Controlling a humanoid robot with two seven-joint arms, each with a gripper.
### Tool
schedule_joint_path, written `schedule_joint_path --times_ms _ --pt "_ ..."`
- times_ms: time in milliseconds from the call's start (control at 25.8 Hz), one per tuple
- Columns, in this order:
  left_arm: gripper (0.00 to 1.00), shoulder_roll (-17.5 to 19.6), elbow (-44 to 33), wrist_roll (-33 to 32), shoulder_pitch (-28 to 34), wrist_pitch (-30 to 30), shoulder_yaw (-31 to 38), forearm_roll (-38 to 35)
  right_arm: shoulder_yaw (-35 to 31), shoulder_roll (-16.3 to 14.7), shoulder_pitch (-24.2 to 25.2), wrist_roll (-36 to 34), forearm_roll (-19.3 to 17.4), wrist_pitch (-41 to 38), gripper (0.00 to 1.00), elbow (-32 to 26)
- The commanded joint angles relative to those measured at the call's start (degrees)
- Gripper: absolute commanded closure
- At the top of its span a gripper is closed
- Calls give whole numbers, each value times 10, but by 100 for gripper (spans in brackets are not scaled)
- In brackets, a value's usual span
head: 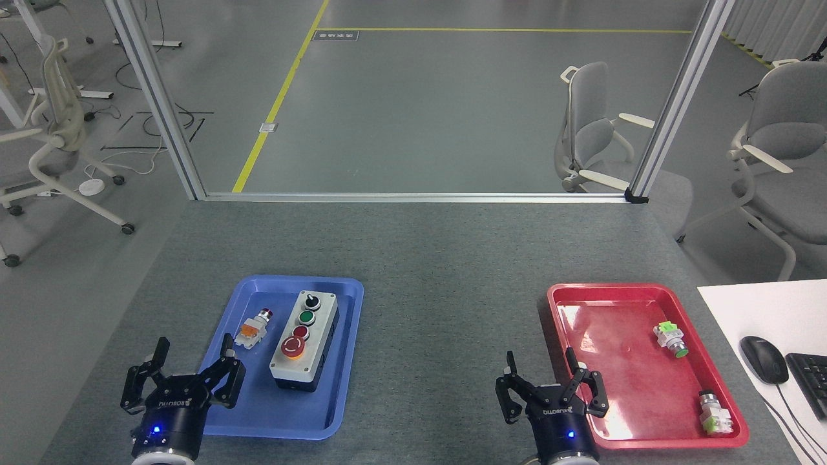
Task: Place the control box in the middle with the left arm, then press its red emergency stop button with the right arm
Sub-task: 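Move the left gripper forward to the grey control box in the blue tray, then close the left gripper on the near end of the grey control box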
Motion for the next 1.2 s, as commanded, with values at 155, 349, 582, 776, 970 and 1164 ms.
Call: schedule_joint_path --times_ms 155,349,582,776,970,1164 --pt "1 -7 -10 10 -2 2 0 10 -5 4 0 -6 -11 19 3 2" --pt "1 -7 -38 8 17 -5 -1 21 -8 5 0 -7 -43 28 3 1" --pt "1 -33 -64 13 76 -33 -24 19 -19 4 0 -8 -83 21 3 -5" --pt "1 -51 -55 10 72 16 -103 -80 -19 -2 -2 -8 -83 21 3 -5" --pt "1 -93 33 3 32 61 -139 -128 -29 1 -2 -8 -83 13 3 1" --pt "1 -95 152 3 -27 94 -138 -139 -30 0 -1 -7 -83 11 2 -3"
